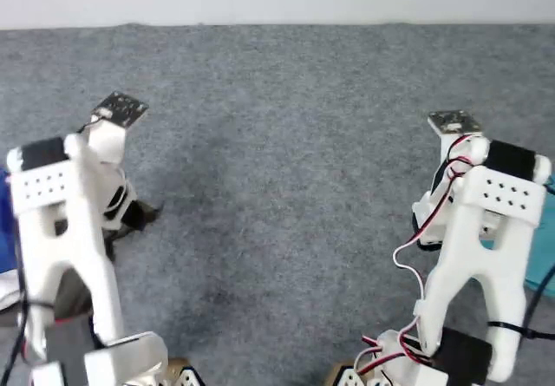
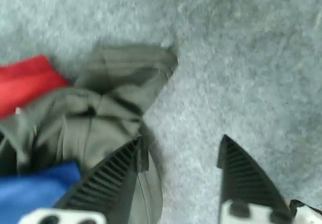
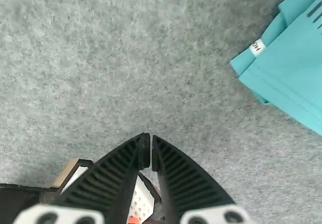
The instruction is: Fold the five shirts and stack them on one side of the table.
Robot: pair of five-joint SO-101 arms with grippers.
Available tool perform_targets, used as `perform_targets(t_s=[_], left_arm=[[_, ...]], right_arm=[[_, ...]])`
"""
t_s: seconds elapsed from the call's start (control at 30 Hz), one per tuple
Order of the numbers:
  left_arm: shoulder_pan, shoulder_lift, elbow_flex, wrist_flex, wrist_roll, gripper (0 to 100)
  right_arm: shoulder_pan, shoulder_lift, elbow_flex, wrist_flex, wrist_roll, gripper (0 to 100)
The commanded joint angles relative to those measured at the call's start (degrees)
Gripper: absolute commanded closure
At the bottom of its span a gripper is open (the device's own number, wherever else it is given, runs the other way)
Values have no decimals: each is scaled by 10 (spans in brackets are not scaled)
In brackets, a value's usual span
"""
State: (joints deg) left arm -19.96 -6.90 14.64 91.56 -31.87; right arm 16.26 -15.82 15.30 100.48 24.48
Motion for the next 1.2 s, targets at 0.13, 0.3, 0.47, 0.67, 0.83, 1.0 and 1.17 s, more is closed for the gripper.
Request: perform_targets(t_s=[0.13, 0.3, 0.47, 0.67, 0.83, 1.0, 1.17], left_arm=[[4, 171, -101, 0, -39, 754], [-5, 244, -139, -21, -39, 754], [-5, 305, -167, -21, -39, 818], [1, 334, -218, -33, -38, 983], [4, 270, -306, -10, -35, 987], [39, 199, -385, 12, -9, 987], [103, 152, -460, 25, 99, 987]], right_arm=[[-1, -27, 2, 25, -4, 987], [-1, -27, 2, 25, -4, 987], [-1, -27, 2, 25, -4, 987], [-1, -27, 2, 24, -4, 987], [-1, -27, 2, 24, -4, 987], [-1, -27, 2, 24, -4, 987], [-1, -27, 2, 24, -4, 987]])
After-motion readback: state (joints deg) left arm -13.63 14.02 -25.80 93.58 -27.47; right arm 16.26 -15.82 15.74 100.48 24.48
